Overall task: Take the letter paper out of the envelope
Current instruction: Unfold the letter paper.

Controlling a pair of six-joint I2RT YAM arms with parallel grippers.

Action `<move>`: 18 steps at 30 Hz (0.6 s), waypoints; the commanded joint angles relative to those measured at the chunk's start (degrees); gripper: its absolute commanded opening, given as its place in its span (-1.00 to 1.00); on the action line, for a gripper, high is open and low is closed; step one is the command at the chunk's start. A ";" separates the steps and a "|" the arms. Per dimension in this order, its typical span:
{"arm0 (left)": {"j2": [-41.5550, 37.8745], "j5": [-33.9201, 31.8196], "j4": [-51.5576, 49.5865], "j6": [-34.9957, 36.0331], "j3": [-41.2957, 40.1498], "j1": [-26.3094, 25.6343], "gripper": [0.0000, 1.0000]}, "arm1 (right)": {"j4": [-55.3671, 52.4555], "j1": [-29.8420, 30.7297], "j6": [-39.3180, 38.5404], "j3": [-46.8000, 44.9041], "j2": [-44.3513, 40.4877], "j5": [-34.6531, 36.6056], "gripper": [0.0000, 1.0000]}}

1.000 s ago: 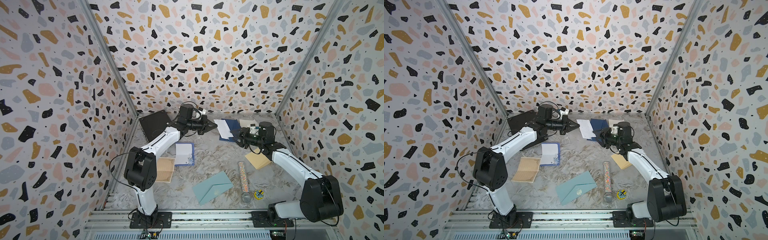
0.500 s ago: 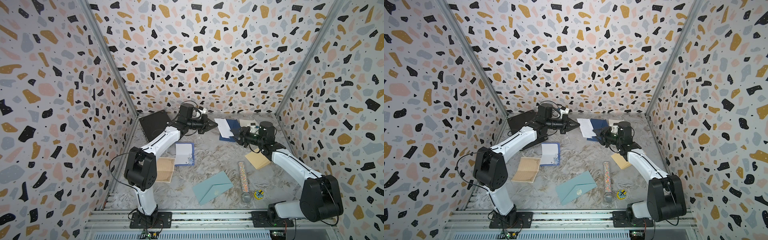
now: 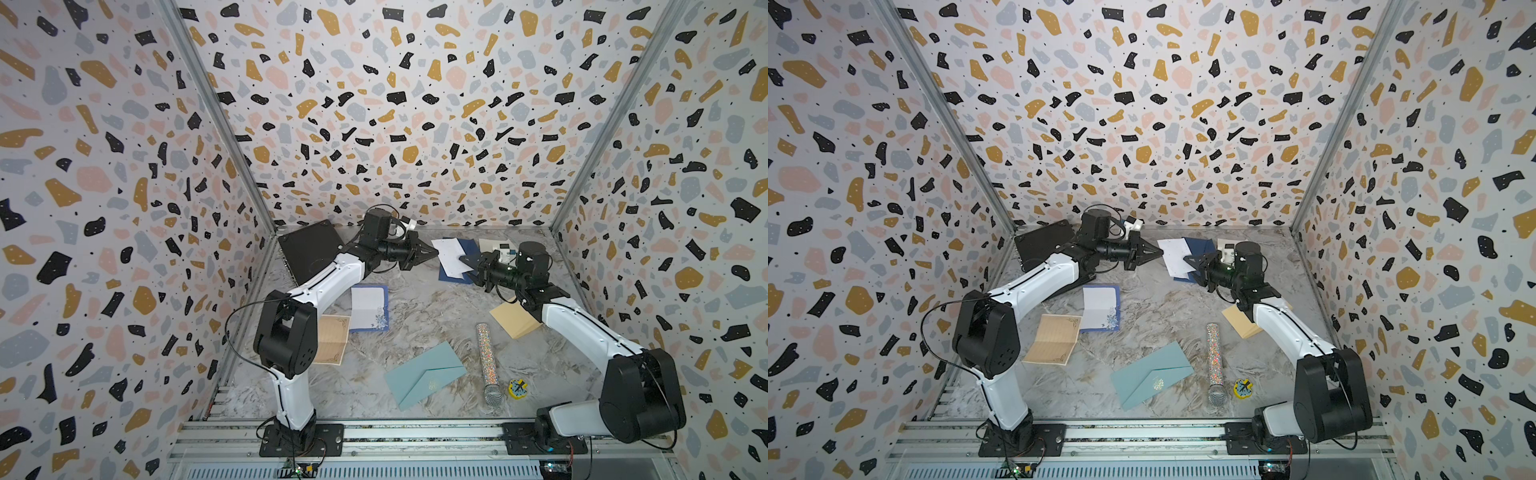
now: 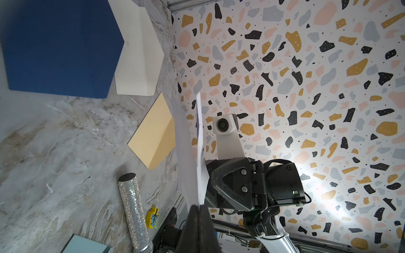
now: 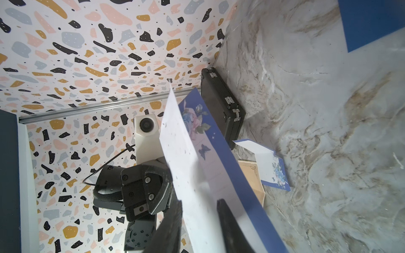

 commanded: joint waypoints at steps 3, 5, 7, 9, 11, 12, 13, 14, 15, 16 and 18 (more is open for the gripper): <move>1.51 0.97 9.93 -6.28 -0.02 -0.61 -1.00 | 4.60 0.61 1.91 2.34 0.63 -0.75 -0.39; 1.78 0.84 11.35 -7.48 -0.53 -0.83 -1.00 | 4.68 0.78 2.04 2.99 1.04 -0.83 -0.40; 2.13 0.80 12.71 -8.67 -0.76 -1.09 -1.00 | 4.75 0.96 1.89 3.36 1.42 -0.95 -0.42; 2.43 0.58 13.46 -9.37 -0.95 -1.39 -1.00 | 4.95 1.18 2.05 3.37 1.60 -0.81 -0.44; 2.74 0.29 13.93 -9.77 -0.95 -1.74 -1.00 | 4.96 1.39 1.98 3.32 1.69 -0.79 -0.46; 2.99 0.22 14.09 -10.00 -0.88 -2.05 -1.00 | 4.87 1.47 1.91 3.28 1.69 -0.77 -0.47; 3.16 0.18 14.28 -10.10 -0.80 -2.25 -1.00 | 4.79 1.49 1.79 3.19 1.69 -0.73 -0.48; 3.37 0.18 14.37 -10.19 -0.77 -2.49 -1.00 | 4.54 1.54 1.52 3.19 1.82 -0.77 -0.49; 3.51 0.18 14.30 -10.27 -0.75 -2.76 -1.00 | 4.31 1.57 1.31 3.18 1.78 -0.71 -0.50; 3.63 0.09 14.39 -10.32 -0.72 -2.89 -1.00 | 4.05 1.54 0.88 3.32 1.73 -0.78 -0.52; 3.76 0.01 14.34 -10.25 -0.92 -3.07 -1.00 | 1.57 1.58 -1.11 4.00 1.34 -0.77 -0.55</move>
